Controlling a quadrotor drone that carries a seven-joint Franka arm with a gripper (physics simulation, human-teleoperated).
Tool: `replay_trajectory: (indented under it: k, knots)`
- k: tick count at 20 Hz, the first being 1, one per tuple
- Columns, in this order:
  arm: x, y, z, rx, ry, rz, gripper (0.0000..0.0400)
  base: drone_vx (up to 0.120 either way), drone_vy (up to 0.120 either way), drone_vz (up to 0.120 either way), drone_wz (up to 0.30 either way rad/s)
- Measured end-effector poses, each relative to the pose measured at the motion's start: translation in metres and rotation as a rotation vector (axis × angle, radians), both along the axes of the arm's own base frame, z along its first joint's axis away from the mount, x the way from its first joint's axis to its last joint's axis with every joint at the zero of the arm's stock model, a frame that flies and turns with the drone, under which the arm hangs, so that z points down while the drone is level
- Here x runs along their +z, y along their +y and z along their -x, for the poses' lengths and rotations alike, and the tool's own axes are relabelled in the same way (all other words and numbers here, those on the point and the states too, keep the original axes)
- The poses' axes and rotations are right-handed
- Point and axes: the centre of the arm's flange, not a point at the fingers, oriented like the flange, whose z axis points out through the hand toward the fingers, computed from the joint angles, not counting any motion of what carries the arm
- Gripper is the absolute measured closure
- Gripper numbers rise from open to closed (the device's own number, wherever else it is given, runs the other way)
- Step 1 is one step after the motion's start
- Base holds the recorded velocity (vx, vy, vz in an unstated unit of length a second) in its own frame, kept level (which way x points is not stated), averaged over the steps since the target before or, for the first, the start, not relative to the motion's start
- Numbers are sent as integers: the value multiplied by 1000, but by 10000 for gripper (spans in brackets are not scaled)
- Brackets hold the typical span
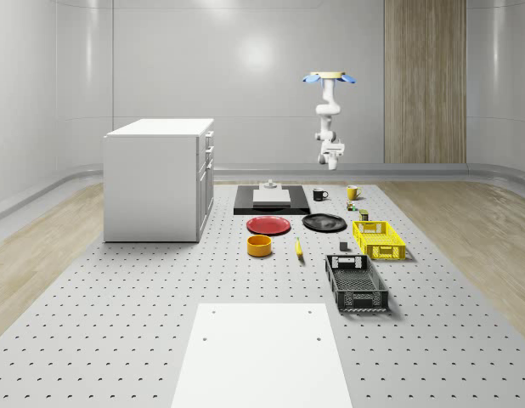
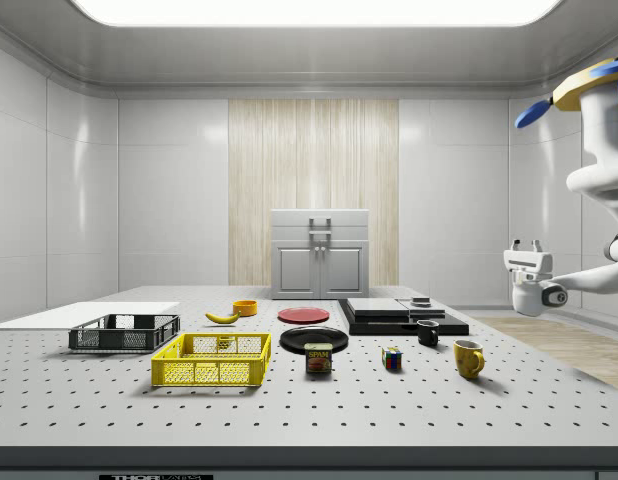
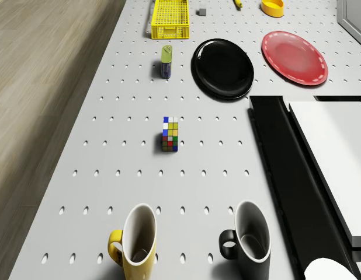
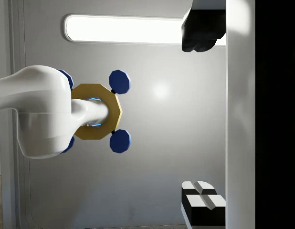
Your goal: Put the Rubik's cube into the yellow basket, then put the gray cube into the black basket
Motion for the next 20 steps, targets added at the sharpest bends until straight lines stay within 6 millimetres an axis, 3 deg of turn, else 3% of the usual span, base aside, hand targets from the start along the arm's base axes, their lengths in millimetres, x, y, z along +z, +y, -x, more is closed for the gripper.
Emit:
replay_trajectory:
  k: [9, 12, 16, 20]
  knots:
    - [-1, 12, 1, -3, -7, 120, 0, 120, 120, 0, 0]
    - [-3, 22, 1, -6, -9, 221, 0, 120, 0, 0, 0]
    - [-12, 44, 1, -12, -11, 461, 0, 120, 0, 0, 0]
    - [-40, 76, 0, -24, -12, 892, 0, 120, 0, 0, 0]
